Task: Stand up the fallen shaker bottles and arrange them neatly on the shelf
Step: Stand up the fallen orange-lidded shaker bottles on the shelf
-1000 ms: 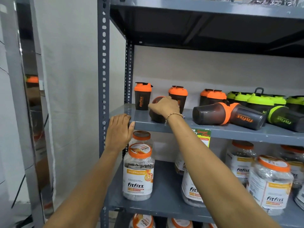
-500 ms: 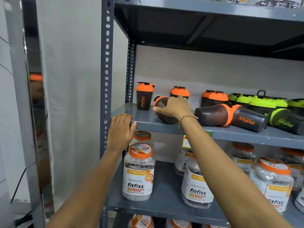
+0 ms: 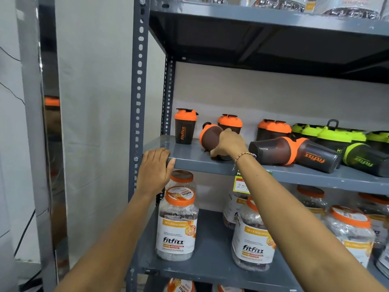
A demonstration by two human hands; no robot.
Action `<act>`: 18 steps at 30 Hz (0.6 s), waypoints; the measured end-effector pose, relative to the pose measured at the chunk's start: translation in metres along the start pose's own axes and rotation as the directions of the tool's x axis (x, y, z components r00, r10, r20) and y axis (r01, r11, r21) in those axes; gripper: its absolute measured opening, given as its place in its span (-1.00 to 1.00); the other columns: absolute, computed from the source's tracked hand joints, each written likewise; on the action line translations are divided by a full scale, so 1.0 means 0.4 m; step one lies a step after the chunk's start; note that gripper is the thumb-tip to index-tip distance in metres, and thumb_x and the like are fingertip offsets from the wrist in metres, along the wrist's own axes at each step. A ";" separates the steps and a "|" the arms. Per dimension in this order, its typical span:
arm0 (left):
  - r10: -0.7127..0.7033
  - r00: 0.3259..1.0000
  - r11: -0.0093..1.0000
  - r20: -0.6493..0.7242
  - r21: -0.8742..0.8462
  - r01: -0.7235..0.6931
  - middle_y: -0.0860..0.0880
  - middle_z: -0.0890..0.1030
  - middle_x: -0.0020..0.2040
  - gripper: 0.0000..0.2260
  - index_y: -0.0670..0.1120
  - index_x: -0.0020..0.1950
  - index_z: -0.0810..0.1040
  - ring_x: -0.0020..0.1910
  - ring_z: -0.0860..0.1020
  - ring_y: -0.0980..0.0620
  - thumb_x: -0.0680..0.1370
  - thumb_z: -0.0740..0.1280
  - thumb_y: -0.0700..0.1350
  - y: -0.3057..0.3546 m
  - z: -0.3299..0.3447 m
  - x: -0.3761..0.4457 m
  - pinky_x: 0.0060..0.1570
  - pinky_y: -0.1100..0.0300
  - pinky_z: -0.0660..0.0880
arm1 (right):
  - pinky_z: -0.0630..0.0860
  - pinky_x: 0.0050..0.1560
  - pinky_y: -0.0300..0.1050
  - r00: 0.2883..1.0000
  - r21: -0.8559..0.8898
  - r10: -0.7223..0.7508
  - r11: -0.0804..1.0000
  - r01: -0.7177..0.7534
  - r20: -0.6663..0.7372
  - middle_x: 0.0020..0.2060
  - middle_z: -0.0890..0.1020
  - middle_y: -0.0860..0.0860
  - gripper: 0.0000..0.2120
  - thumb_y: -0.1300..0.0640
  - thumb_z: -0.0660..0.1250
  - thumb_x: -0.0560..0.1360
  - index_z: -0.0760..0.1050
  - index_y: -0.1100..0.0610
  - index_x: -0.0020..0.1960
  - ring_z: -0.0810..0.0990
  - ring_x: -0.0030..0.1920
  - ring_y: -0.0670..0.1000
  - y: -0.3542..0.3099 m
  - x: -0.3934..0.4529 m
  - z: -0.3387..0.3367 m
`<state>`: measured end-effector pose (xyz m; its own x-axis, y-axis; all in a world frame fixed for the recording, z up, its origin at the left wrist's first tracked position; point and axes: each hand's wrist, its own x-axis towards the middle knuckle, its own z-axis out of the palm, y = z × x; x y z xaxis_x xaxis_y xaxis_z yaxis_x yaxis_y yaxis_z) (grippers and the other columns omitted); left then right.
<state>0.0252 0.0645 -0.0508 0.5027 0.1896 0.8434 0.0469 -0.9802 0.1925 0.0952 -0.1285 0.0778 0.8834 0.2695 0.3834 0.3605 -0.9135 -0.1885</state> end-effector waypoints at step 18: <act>0.176 0.984 0.974 -0.008 0.144 -0.173 -0.13 0.56 0.10 -0.54 -0.14 0.20 0.42 0.07 0.53 -0.11 0.62 -0.10 0.14 -0.073 0.017 0.002 0.23 0.06 0.33 | 0.59 0.09 -0.12 0.902 0.954 -0.343 0.234 -0.188 0.262 0.05 0.64 0.13 -0.62 0.17 0.36 0.52 0.40 0.28 0.27 0.64 0.07 0.03 -0.038 0.061 0.094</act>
<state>0.0302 0.0930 -0.0593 0.4961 0.0147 0.8681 0.0829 -0.9961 -0.0305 0.1226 -0.0967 0.0560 0.7518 0.6360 0.1741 0.2040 0.0267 -0.9786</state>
